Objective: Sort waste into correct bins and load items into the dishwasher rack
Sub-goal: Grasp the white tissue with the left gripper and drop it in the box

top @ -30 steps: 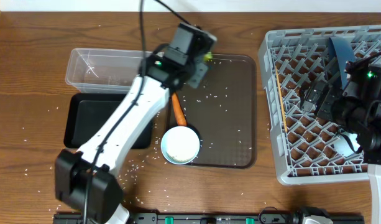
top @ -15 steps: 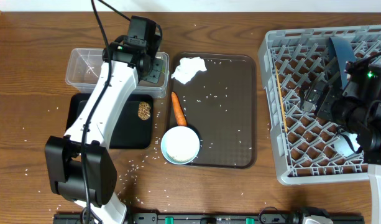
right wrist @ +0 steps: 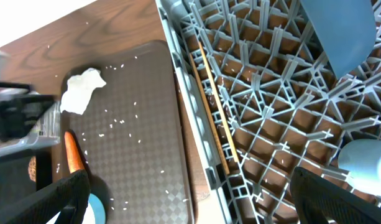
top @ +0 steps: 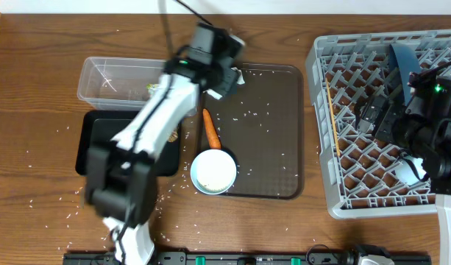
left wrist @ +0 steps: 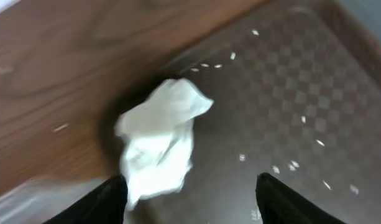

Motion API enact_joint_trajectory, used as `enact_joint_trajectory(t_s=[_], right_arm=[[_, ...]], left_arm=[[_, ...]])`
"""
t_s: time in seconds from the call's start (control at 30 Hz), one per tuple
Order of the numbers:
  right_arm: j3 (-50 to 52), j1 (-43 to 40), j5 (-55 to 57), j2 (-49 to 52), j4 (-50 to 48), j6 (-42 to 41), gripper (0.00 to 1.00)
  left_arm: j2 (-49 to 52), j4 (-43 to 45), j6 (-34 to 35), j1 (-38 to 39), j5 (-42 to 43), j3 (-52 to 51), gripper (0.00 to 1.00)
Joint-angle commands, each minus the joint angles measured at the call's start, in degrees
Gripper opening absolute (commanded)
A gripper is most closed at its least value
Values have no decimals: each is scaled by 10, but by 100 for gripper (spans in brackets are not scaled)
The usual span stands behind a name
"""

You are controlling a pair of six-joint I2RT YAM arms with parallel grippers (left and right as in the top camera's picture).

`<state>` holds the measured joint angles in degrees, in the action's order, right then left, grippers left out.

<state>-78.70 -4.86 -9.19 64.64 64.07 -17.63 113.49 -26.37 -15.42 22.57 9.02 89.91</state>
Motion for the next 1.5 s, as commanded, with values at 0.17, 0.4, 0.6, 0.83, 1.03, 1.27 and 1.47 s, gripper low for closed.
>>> enact_joint_trajectory(t_s=[0.17, 0.4, 0.6, 0.83, 1.03, 1.27, 1.47], right_arm=[[-3, -9, 4, -1, 0, -6, 99], [-3, -9, 4, -1, 0, -5, 99], [-3, -9, 4, -1, 0, -5, 99], [-3, -9, 17, -1, 0, -5, 99], [-3, -9, 17, -1, 0, -5, 99], [-3, -9, 17, -1, 0, -6, 99], [-3, -8, 16, -1, 0, -6, 99]], left_arm=[[122, 93, -30, 13, -56, -2, 68], [146, 125, -29, 14, -71, -2, 66], [165, 116, -18, 15, -69, -2, 43], [147, 71, 18, 29, -15, -1, 6], [66, -9, 53, 62, -15, -1, 6], [-67, -129, 52, 67, -91, -1, 6], [-99, -171, 52, -7, -186, -2, 6]])
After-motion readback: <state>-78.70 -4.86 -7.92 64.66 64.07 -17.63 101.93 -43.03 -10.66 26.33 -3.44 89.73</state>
